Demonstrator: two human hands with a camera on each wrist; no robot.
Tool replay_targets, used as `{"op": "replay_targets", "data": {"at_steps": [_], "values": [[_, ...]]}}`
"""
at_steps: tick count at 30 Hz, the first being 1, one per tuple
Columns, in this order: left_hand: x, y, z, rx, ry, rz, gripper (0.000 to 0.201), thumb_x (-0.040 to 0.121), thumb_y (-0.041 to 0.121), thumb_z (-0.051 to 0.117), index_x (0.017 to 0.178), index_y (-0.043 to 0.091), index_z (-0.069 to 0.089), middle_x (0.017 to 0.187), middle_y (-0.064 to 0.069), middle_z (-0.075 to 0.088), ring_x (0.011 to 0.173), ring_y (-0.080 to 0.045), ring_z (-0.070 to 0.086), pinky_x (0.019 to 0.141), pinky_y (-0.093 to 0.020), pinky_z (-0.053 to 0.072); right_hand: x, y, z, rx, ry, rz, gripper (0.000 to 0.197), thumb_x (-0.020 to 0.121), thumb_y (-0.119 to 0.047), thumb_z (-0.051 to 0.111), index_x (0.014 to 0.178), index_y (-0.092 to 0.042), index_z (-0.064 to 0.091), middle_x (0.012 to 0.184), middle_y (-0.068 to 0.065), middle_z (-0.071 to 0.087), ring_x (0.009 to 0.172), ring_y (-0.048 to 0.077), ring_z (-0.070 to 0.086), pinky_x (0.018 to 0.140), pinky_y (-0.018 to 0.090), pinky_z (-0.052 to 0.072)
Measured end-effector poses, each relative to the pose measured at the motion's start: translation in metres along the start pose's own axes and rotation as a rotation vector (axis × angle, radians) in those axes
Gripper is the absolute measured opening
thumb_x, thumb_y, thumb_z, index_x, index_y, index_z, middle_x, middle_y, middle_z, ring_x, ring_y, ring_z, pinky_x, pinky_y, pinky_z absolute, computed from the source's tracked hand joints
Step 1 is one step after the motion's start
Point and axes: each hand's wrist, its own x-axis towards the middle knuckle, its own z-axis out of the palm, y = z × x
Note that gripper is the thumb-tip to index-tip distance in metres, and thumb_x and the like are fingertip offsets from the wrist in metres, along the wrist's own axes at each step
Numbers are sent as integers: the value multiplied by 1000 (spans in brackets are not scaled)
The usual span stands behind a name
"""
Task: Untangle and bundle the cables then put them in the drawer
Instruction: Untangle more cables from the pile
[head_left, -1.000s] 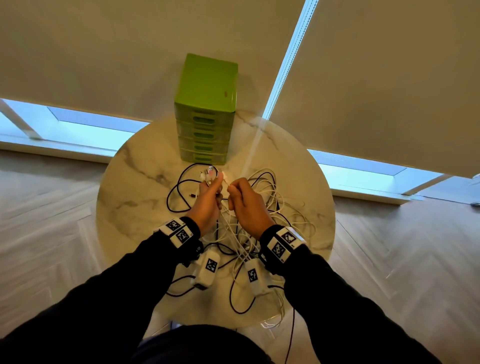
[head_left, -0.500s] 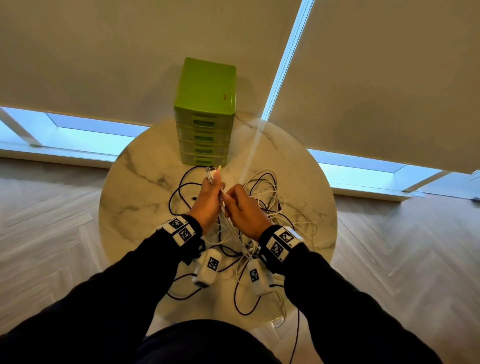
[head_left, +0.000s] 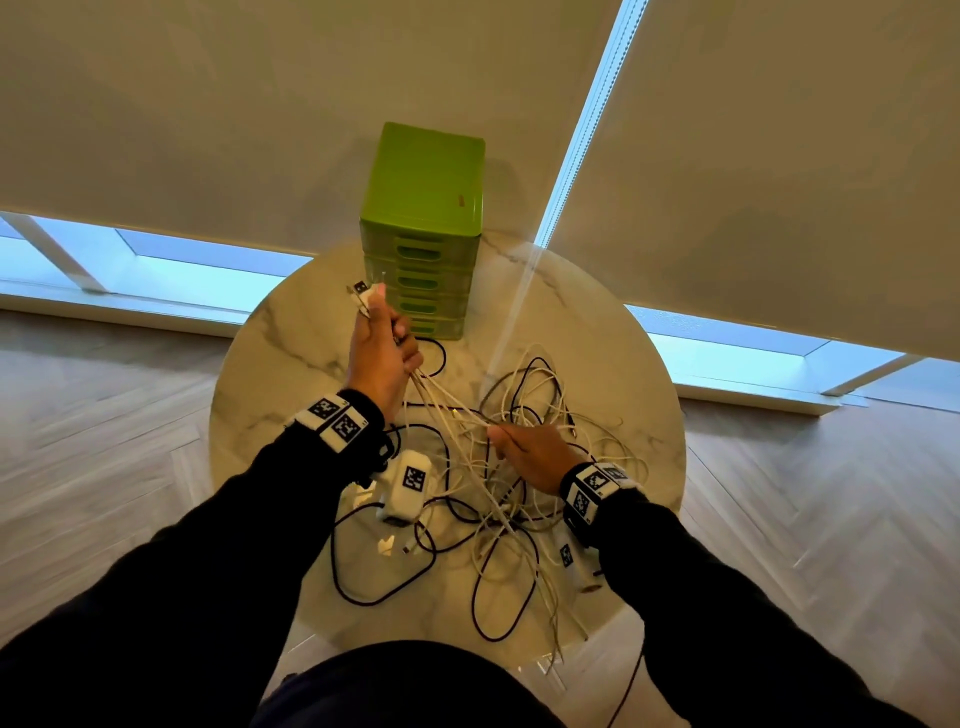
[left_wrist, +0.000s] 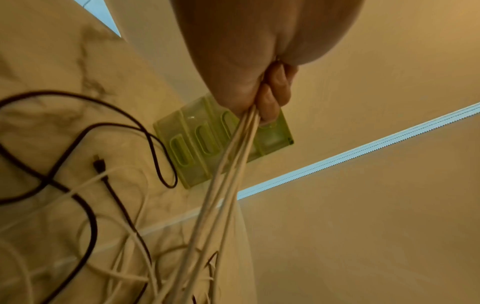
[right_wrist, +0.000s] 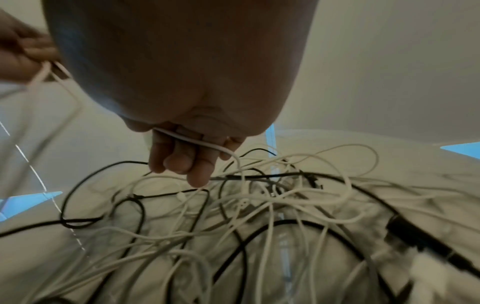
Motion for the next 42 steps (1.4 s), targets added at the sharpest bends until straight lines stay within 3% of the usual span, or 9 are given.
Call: {"op": "replay_targets", "data": {"at_steps": [7,15,20,25,28,31,34,38,42], "values": [[-26,-23,-2,430,-176,-103,39,108,43,37,74,23,42,61,4,26,51,-10,24,51,-27,21,41,-29,-36,92,263,95,43,107,-43,34,85,-14,55,85,12,65,83,31,59,71,36,38],[-21,-36,8,360,-69,-247,37,108,38,38,107,14,66,74,6,64,64,-9,54,59,-27,38,33,-75,-21,141,175,-175,42,109,-42,26,123,-17,56,105,10,73,92,28,68,79,37,51],[-17,-18,22,33,88,-218,30,108,37,40,88,21,56,59,7,46,60,-11,47,62,-27,33,15,-57,-13,257,80,-158,46,108,-47,27,74,-26,50,67,-7,55,61,10,50,64,30,37],[-12,-8,13,-206,23,-204,48,109,37,37,151,15,36,64,5,34,52,-10,35,56,-25,28,16,-13,-2,210,76,-148,38,107,-45,33,74,-31,46,66,-3,55,61,12,52,71,35,44],[-12,1,9,-157,-63,-149,39,109,37,38,121,6,57,62,6,26,51,-9,23,57,-27,21,18,2,-10,112,-23,-119,39,108,-42,34,82,-21,54,74,10,63,70,25,59,79,38,47],[-16,18,6,-78,-104,-61,38,109,37,34,79,18,47,57,7,26,49,-9,22,53,-24,21,26,11,-27,-11,-69,-91,41,108,-42,30,89,-15,54,80,8,62,82,29,62,89,43,46],[-24,30,3,57,-136,35,40,110,37,30,77,20,46,58,8,27,51,-8,22,50,-20,23,38,14,-44,-212,-74,-42,36,108,-46,24,90,-26,49,87,0,61,98,30,63,94,42,37],[-40,7,4,506,-140,117,50,109,39,32,122,-2,57,70,6,34,58,-6,30,56,-19,30,60,-15,-70,-322,103,61,44,106,-52,20,89,-25,50,104,10,70,103,33,63,95,44,35],[-40,-22,6,605,-19,37,42,108,46,34,100,16,63,69,1,41,62,-12,36,60,-29,32,60,-56,-77,-142,185,-80,47,107,-49,23,88,-22,56,98,10,70,94,36,63,90,47,45]]}}
